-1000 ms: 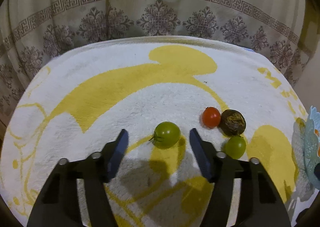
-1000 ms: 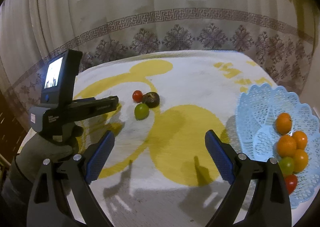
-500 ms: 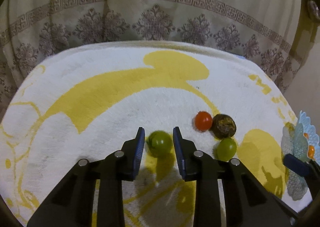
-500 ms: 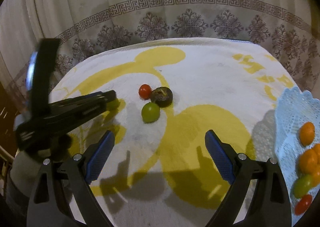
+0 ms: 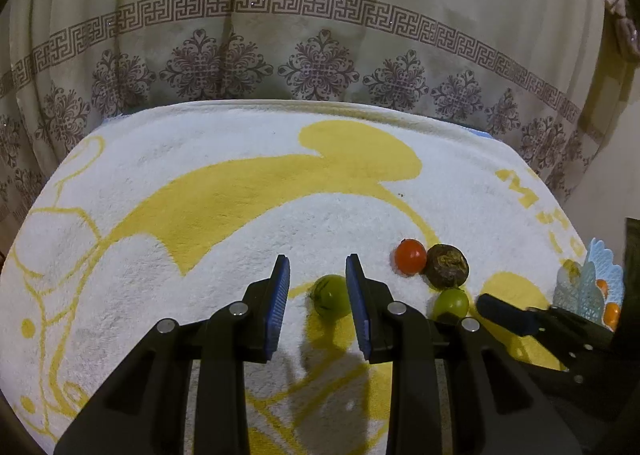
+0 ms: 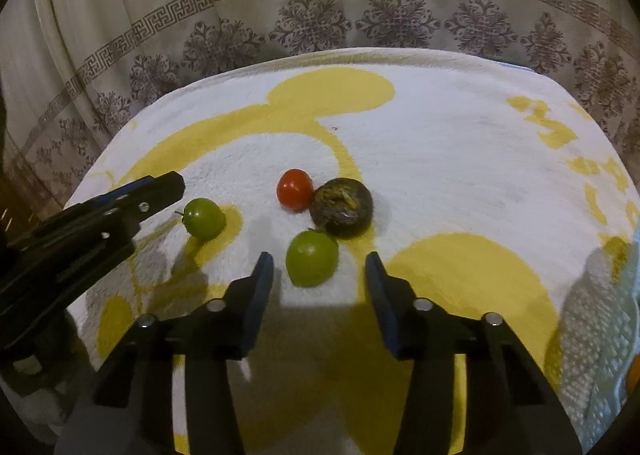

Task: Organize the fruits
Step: 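Grasp a green tomato with the left tool while the right tool grasps another green tomato, then carry both green tomatoes over the blue basket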

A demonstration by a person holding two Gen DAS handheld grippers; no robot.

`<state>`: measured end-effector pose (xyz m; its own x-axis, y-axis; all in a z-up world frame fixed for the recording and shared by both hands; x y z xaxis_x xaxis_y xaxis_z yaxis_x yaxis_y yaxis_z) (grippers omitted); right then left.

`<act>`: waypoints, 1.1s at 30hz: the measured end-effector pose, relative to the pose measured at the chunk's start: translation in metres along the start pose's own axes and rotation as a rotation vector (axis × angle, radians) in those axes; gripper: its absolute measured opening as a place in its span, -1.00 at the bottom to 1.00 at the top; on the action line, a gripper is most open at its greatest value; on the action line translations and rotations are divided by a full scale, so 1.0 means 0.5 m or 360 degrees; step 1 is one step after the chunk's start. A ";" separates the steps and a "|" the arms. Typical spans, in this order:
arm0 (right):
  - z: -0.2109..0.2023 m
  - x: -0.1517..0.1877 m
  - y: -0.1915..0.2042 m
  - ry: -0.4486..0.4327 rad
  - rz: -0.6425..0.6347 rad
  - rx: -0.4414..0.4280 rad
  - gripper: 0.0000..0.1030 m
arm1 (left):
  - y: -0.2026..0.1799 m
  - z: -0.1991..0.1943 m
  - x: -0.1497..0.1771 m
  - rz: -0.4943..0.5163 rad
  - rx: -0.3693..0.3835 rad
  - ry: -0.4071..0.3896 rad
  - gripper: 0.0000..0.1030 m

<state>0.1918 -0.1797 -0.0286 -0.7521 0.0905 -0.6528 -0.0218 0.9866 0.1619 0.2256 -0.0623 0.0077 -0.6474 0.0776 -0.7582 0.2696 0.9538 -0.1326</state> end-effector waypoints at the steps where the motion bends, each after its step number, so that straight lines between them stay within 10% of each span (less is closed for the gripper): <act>1: 0.005 0.000 0.001 0.0007 -0.0003 0.0001 -0.20 | 0.000 0.000 0.000 0.0004 0.0001 0.0000 -0.43; 28: -0.077 0.027 -0.014 -0.0087 0.0017 0.0005 -0.43 | -0.005 0.043 0.042 0.0000 0.0040 0.0144 -0.22; 33: -0.093 0.029 -0.010 -0.0107 0.0024 -0.0004 -0.43 | -0.020 0.049 0.048 0.0030 0.0112 0.0156 -0.46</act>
Point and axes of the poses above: each gripper's, at about its wrist camera, not at the fingertips, and z roughly the way its jaws point, y to its left, x to its underside, the point moved 7 cm from there along z, roughly the way its jaws point, and after that the axes turned 3 degrees about -y, right-handed, at the moved point
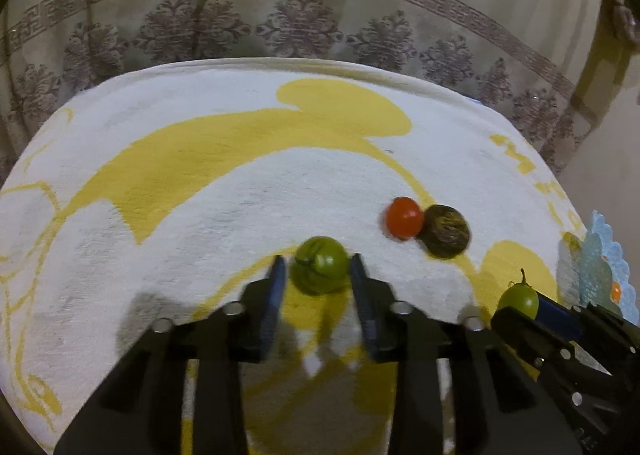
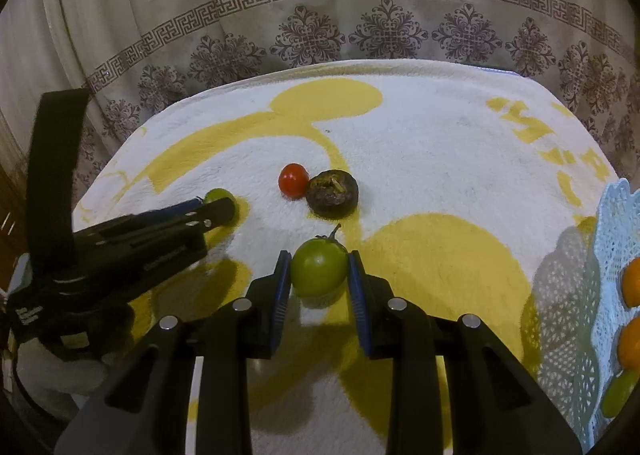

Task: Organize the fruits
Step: 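Carry both green tomatoes over the blue basket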

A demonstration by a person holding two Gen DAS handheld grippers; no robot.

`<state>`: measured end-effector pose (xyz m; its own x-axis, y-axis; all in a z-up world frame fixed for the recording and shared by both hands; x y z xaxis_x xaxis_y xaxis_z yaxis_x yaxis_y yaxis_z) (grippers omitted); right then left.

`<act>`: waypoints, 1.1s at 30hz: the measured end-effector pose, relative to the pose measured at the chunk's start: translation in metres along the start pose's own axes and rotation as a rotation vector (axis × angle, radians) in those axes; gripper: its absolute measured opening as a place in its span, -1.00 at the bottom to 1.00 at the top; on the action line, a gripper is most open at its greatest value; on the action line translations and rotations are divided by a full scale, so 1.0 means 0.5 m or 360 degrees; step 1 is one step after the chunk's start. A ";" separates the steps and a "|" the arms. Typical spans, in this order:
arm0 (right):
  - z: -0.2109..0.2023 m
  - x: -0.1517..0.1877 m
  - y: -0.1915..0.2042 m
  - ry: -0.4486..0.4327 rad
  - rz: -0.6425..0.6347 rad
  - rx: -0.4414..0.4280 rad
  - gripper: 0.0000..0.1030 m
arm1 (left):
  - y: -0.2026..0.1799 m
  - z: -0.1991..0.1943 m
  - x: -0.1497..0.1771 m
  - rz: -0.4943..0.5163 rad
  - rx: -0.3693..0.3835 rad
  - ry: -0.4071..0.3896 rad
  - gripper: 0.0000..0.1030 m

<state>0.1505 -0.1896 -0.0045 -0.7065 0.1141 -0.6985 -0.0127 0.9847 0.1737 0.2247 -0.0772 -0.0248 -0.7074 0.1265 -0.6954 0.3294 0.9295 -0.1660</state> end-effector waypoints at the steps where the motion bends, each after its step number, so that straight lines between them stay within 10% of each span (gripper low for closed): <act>1: -0.006 -0.001 0.002 -0.0011 -0.0001 -0.0002 -0.43 | -0.002 -0.002 0.000 0.0010 -0.0012 -0.0007 -0.46; 33: -0.264 0.024 -0.170 -0.0286 0.0246 0.0199 -0.43 | -0.251 -0.197 -0.014 0.0402 0.0066 -0.0362 -0.46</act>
Point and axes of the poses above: each gripper's, at about its wrist camera, not at the fingertips, and z roughly the way its jaws point, y to its left, x to its underside, the point moved 7 cm from there along z, roughly the way its jaws point, and after that the axes turned 3 degrees about -y, right-handed, at the moved point
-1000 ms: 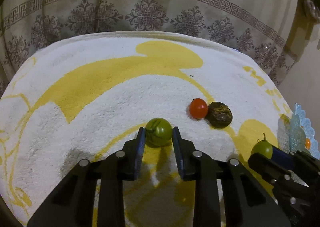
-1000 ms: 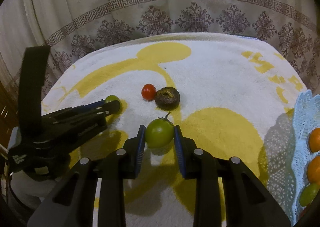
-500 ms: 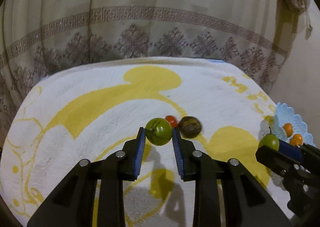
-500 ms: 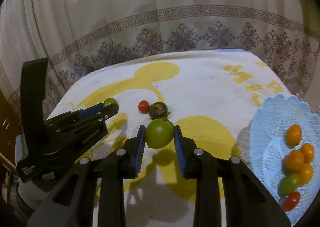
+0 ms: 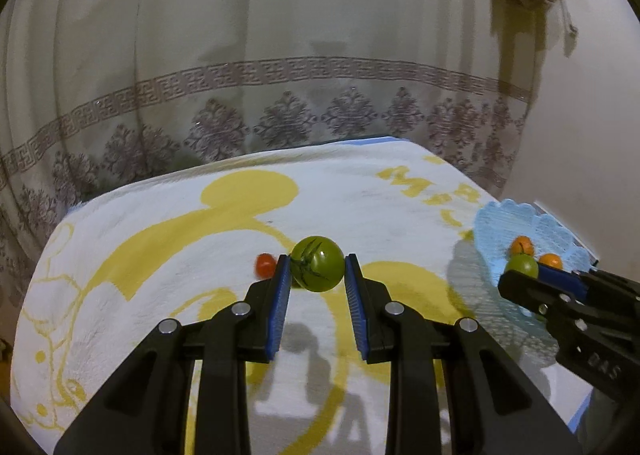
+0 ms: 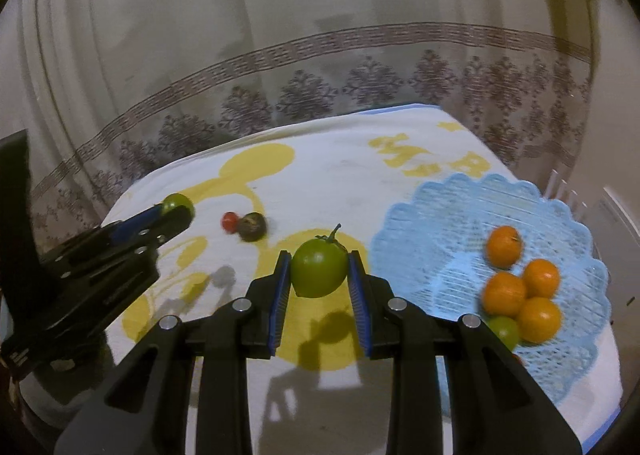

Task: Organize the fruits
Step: 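Carry both green tomatoes over the blue basket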

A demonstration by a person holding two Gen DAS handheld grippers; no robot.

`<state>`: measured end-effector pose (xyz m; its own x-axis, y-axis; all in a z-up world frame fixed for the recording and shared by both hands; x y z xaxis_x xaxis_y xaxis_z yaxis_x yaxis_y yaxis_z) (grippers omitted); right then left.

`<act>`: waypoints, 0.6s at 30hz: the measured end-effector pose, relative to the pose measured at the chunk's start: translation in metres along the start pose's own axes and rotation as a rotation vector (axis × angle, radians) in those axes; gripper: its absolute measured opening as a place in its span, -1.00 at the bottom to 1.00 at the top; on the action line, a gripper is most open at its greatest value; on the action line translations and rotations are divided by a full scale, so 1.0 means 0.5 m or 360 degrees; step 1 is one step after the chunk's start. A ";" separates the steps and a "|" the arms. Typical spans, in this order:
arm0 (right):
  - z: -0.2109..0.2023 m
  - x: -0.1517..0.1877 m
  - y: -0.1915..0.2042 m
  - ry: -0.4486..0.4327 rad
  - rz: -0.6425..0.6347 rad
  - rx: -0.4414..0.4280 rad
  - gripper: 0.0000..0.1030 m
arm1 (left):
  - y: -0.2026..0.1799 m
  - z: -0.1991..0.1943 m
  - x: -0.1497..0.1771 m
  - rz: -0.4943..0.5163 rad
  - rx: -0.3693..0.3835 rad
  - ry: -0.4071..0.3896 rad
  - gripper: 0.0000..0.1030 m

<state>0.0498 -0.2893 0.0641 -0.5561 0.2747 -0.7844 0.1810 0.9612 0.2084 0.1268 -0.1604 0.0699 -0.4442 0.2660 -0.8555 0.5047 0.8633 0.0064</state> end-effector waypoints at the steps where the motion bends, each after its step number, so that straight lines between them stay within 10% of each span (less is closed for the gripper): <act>1: -0.004 0.001 -0.009 -0.0002 0.0012 0.0007 -0.43 | -0.011 -0.003 0.000 0.0010 0.0012 -0.0001 -0.46; 18: -0.051 0.022 -0.142 -0.0029 0.0138 0.0131 -0.43 | -0.157 -0.018 0.006 0.0164 0.0118 0.0007 -0.46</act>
Point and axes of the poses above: each gripper's, at about its wrist camera, not at the fingertips, and z roughly the way its jaws point, y to its left, x to its underside, the point moved 7 cm from there along z, roughly the way its jaws point, and after that the axes turned 3 degrees about -y, right-handed, at the moved point
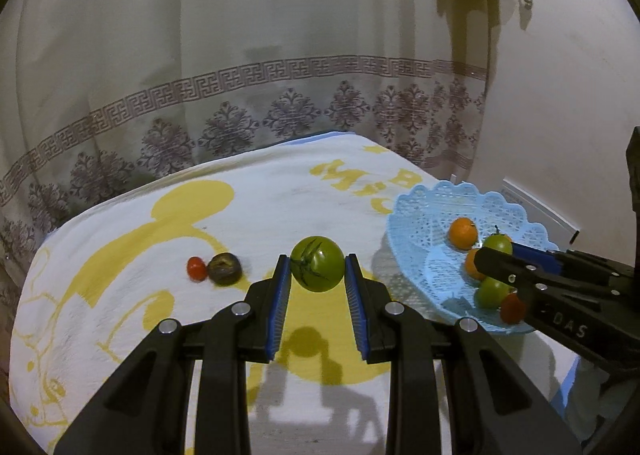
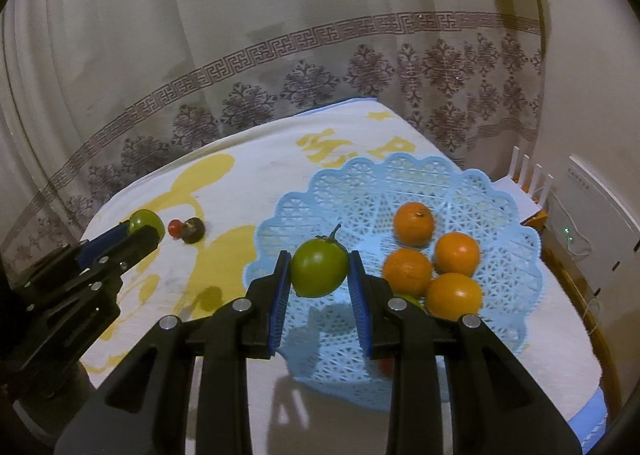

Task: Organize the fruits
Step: 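Carry both green tomatoes over the blue basket, then open both tools to drop the green tomatoes into the basket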

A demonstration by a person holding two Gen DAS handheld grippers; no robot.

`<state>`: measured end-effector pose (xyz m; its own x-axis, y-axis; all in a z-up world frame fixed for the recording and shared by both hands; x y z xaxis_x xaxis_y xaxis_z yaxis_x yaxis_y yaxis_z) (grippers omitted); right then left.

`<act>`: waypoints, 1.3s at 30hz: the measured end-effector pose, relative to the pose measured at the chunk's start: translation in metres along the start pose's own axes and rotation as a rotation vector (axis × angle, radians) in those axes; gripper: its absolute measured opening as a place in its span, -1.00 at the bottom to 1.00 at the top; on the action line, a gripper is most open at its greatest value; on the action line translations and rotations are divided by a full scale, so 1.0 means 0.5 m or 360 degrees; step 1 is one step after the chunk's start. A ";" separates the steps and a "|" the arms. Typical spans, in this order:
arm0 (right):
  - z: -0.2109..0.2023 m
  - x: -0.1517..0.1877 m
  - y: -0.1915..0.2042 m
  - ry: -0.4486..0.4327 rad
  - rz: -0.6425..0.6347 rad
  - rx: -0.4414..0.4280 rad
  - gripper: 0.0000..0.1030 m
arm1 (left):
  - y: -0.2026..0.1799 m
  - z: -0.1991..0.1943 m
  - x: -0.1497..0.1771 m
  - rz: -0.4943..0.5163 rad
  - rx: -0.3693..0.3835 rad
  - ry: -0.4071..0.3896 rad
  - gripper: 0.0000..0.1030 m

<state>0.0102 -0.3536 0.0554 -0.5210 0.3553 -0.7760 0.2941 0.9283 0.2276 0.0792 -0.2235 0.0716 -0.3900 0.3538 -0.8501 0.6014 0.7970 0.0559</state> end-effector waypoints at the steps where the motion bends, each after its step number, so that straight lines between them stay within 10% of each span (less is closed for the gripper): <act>1: -0.002 0.001 -0.004 -0.0004 -0.0001 0.0002 -0.43 | -0.006 0.000 -0.002 0.0007 0.0003 -0.0001 -0.46; 5: -0.006 0.001 -0.018 -0.0019 0.0004 0.0024 -0.42 | -0.031 -0.002 -0.007 0.0035 0.0016 -0.0007 -0.46; 8: -0.012 -0.003 -0.035 -0.0044 0.0039 0.0035 0.13 | -0.047 -0.001 -0.010 0.0054 0.0025 -0.0009 -0.46; 39: -0.031 -0.015 -0.155 -0.0146 0.0159 0.0163 0.14 | -0.194 0.049 -0.013 0.0188 0.0183 0.0054 -0.44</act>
<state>-0.0209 -0.4263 0.0529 -0.4113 0.4294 -0.8041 0.4234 0.8712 0.2487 0.0402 -0.3151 0.0589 -0.3338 0.4597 -0.8229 0.7194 0.6883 0.0927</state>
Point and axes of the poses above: each gripper's, at about its wrist camera, not at the fingertips, and z roughly the way its jaws point, y to its left, x to its underside, the point moved 7 cm from there along z, roughly the way its jaws point, and after that the axes turned 3 degrees about -y, right-handed, at the moved point
